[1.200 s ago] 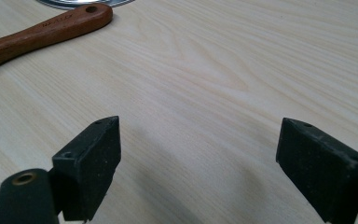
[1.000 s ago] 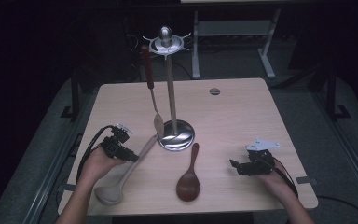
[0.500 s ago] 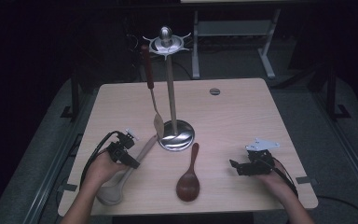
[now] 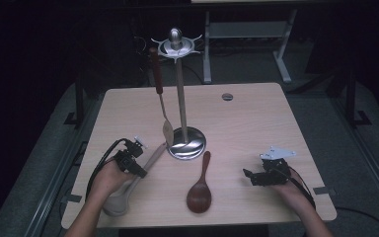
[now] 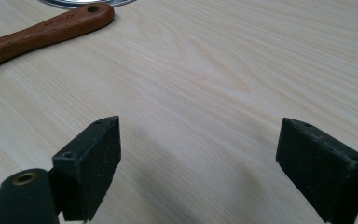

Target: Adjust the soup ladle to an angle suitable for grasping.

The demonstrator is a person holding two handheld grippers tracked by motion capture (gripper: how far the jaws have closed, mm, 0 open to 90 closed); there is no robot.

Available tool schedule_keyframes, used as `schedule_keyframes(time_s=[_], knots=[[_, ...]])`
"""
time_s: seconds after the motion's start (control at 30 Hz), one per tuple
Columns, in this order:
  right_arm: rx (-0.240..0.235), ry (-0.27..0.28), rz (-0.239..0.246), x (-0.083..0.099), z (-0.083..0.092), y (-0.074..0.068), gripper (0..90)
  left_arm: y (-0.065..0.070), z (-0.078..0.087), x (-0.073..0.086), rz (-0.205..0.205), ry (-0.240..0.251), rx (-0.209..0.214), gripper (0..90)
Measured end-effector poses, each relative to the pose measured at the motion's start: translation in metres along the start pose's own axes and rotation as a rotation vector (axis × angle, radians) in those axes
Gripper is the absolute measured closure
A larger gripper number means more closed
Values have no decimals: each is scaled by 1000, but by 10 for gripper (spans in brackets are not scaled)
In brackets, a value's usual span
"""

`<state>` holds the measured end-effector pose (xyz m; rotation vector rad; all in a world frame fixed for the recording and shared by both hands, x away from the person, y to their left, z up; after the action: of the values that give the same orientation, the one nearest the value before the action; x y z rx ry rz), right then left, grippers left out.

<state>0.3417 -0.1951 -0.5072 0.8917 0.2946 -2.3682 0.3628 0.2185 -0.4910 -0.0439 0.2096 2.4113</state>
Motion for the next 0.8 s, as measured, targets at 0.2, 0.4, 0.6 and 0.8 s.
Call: schedule_keyframes(time_s=[0.2, 0.4, 0.6, 0.8], knots=[[2, 3, -2, 0, 1, 1, 138, -10, 3, 5, 13, 19, -17, 776], [-18, -15, -13, -1, 3, -1, 107, -19, 16, 11, 50, 79, 5, 777], [-57, 2, -53, -6, 11, 0, 119, -25, 36, 18, 58, 187, 39, 778], [-61, -14, -30, -3, 10, -3, 131, -28, 57, 26, 22, 307, 69, 778]])
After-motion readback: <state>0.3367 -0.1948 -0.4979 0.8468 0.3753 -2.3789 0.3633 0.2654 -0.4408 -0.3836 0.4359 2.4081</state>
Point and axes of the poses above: each handheld gripper's, and its own axes: z roughly backward along the jaws, x roughly out of its underside, y roughly to its right, the point moved 6 cm from there along -z, roughly forward along the jaws, and after that the axes turned 8 degrees about -y, right-handed, at the moved point
